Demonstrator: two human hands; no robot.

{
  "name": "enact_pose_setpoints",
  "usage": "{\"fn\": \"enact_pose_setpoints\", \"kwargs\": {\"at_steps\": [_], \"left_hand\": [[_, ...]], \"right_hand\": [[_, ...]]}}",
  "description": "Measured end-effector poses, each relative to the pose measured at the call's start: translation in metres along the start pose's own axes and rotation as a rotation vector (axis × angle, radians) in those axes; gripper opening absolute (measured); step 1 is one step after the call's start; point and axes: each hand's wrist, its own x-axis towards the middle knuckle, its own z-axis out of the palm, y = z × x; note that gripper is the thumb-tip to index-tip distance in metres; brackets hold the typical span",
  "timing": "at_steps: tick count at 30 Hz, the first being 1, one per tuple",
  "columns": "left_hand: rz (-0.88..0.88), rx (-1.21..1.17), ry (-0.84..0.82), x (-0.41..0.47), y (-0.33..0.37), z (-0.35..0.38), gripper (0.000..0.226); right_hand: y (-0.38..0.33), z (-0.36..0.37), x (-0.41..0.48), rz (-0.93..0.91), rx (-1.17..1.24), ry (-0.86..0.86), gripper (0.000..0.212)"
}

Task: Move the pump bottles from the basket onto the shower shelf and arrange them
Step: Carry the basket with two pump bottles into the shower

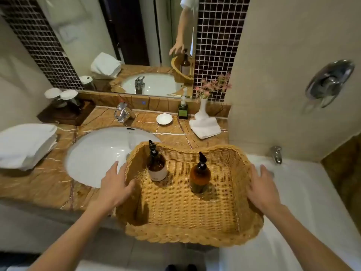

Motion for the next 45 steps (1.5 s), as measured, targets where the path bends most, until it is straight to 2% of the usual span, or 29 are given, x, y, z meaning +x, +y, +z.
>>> {"fn": "enact_pose_setpoints", "kwargs": {"at_steps": [5, 12, 16, 21, 26, 33, 36, 41, 45], "left_hand": [[-0.038, -0.017, -0.007, -0.003, 0.004, 0.008, 0.071], [-0.033, -0.081, -0.039, -0.005, 0.004, 0.023, 0.069], [-0.014, -0.189, -0.070, -0.008, 0.002, 0.029, 0.069], [-0.057, -0.189, -0.075, -0.010, -0.005, 0.034, 0.077], [-0.081, -0.254, -0.065, -0.007, -0.010, 0.038, 0.071], [-0.018, -0.270, -0.010, 0.009, -0.001, 0.033, 0.064], [0.040, -0.279, -0.014, 0.017, 0.013, 0.030, 0.063], [0.253, -0.279, -0.030, 0.037, 0.048, 0.020, 0.069], [0.444, -0.278, -0.100, 0.051, 0.086, 0.017, 0.068]], "right_hand": [[0.000, 0.007, 0.003, 0.023, 0.066, -0.044, 0.074], [-0.005, 0.011, -0.004, -0.019, 0.154, -0.030, 0.069], [-0.005, 0.010, -0.005, -0.051, 0.195, -0.028, 0.078], [-0.006, 0.011, -0.006, -0.044, 0.255, -0.037, 0.087], [-0.005, 0.011, -0.009, -0.057, 0.371, 0.007, 0.087], [0.003, 0.010, -0.016, -0.032, 0.343, 0.053, 0.080], [0.013, 0.004, -0.030, 0.021, 0.350, 0.096, 0.080], [0.030, -0.009, -0.069, 0.198, 0.368, 0.161, 0.083], [0.037, -0.015, -0.123, 0.343, 0.389, 0.312, 0.078]]}}
